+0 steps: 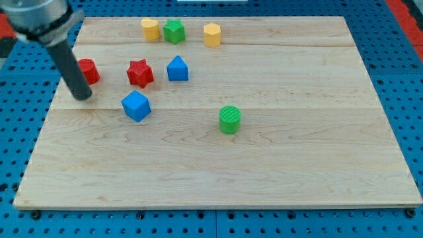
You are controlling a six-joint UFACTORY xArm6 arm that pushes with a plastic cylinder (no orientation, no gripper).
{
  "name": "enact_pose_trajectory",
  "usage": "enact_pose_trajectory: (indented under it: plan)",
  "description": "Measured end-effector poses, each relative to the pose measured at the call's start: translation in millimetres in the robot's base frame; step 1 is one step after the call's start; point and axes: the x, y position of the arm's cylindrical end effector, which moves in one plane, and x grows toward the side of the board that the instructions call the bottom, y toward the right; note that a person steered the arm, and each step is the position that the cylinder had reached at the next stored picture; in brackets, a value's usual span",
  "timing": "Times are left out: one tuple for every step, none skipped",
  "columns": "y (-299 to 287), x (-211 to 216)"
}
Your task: Move the red circle towards the top left
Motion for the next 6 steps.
enact_pose_trajectory:
  plan:
    - [-1.2,-25.9]
    - [-4.7,-1.5]
    - [-17.9,-4.8]
    - [-17.8,-6.8]
    - [-17.5,-45.9]
    - [-7.5,-91.9]
